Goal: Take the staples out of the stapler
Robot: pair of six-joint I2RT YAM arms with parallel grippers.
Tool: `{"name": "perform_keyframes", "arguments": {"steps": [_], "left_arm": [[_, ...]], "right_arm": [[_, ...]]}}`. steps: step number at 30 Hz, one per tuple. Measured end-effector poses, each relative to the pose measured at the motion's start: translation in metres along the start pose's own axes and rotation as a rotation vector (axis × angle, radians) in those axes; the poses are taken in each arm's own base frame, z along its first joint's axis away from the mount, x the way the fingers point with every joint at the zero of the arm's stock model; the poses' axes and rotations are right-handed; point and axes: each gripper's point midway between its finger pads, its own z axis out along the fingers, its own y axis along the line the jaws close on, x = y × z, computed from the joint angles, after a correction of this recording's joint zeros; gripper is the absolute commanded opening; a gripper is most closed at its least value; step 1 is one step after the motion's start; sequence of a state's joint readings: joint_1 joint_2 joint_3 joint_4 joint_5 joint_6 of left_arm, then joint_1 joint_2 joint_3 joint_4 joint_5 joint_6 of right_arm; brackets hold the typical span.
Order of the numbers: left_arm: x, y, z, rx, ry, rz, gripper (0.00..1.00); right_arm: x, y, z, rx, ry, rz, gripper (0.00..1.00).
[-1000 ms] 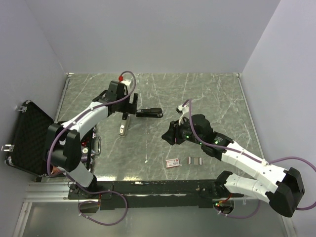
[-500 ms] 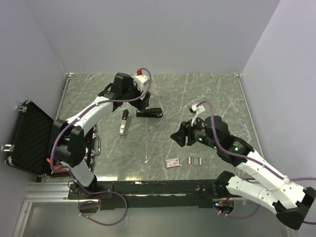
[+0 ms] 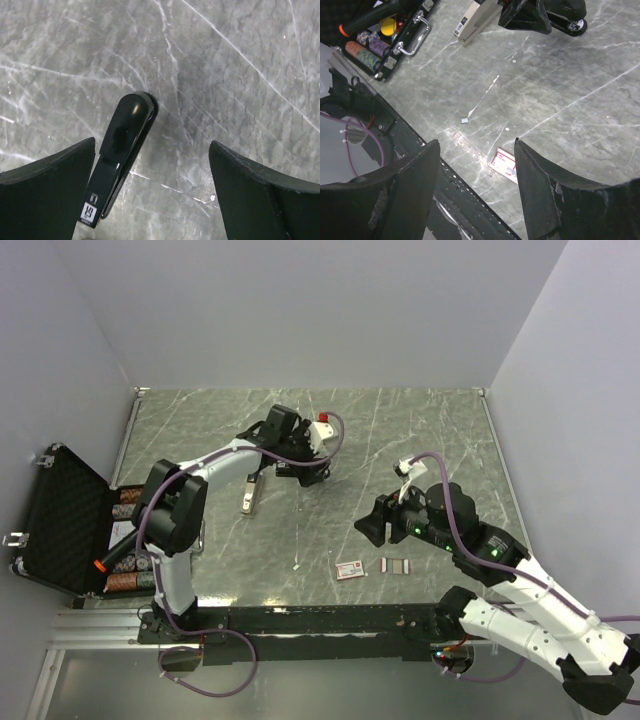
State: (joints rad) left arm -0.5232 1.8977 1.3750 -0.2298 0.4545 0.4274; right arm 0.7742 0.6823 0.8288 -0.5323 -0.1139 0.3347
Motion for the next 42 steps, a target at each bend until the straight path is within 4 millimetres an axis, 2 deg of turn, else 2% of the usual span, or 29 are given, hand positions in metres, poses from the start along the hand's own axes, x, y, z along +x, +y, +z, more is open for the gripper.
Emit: {"name": "perform_keyframes", "arguments": {"steps": [6, 15, 23, 27, 31, 36, 40, 42], "left_arm": [[0.010, -0.001, 0.011, 0.014, 0.024, 0.045, 0.99], [0.039, 0.005, 0.039, 0.012, 0.086, 0.048, 0.99], [0.037, 0.008, 0.045, 0.001, 0.089, 0.068, 0.91], [0.036, 0.011, 0.045, -0.012, 0.088, 0.070, 0.82], [0.037, 0.015, 0.045, -0.030, 0.098, 0.068, 0.66], [0.039, 0.024, 0.045, -0.055, 0.106, 0.061, 0.38], [0.040, 0.029, 0.043, -0.069, 0.114, 0.048, 0.30], [0.040, 0.029, 0.042, -0.069, 0.114, 0.046, 0.22]], "right_arm": [[0.009, -0.004, 0.002, 0.007, 0.017, 0.002, 0.69], [0.018, -0.005, 0.007, 0.004, 0.044, 0.004, 0.70], [0.021, -0.004, 0.012, -0.009, 0.059, 0.006, 0.70], [0.023, -0.003, 0.015, -0.016, 0.063, 0.008, 0.69], [0.027, -0.004, 0.016, -0.018, 0.070, 0.014, 0.67], [0.030, -0.004, 0.017, -0.020, 0.076, 0.019, 0.65], [0.028, -0.002, 0.017, -0.029, 0.069, 0.020, 0.63], [0.028, -0.002, 0.017, -0.033, 0.064, 0.021, 0.62]]}}
